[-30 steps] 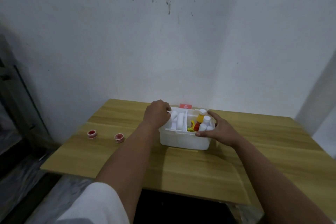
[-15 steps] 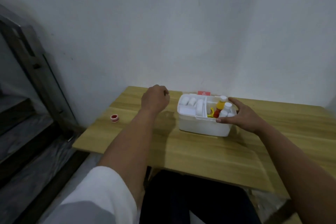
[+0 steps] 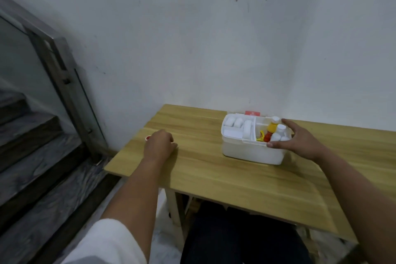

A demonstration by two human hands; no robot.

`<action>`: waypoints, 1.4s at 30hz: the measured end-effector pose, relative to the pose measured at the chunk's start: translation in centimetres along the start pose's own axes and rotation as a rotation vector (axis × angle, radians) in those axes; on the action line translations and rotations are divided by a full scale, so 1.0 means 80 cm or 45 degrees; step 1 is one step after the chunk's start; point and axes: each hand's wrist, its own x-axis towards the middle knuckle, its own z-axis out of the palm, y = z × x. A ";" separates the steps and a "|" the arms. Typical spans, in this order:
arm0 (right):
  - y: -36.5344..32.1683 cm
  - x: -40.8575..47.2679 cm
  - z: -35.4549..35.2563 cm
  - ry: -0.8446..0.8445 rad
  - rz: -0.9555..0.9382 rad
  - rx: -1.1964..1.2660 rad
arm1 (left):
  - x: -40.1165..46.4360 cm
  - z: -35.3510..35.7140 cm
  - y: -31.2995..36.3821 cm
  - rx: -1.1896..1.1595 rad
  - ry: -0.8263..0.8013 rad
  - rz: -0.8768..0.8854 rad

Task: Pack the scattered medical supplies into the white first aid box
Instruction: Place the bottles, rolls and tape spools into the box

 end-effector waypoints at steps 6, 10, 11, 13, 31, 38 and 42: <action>-0.001 -0.002 0.000 0.003 0.013 0.035 | 0.007 0.003 -0.064 -0.075 0.032 -0.201; -0.003 -0.003 0.000 0.008 0.017 0.036 | 0.013 -0.001 -0.078 -0.261 -0.035 -0.212; -0.004 -0.004 0.000 0.009 0.018 0.042 | 0.013 -0.002 -0.078 -0.273 -0.036 -0.205; -0.005 -0.004 0.001 0.007 0.013 0.047 | 0.013 -0.001 -0.077 -0.278 -0.026 -0.176; -0.012 -0.010 -0.001 -0.026 0.076 0.067 | 0.027 0.015 -0.029 -0.287 0.172 -0.113; -0.018 -0.014 -0.003 -0.018 0.103 0.039 | 0.018 -0.043 0.150 -0.754 0.189 0.299; -0.021 -0.015 -0.003 -0.012 0.105 0.039 | -0.004 -0.038 0.220 -0.679 0.101 0.509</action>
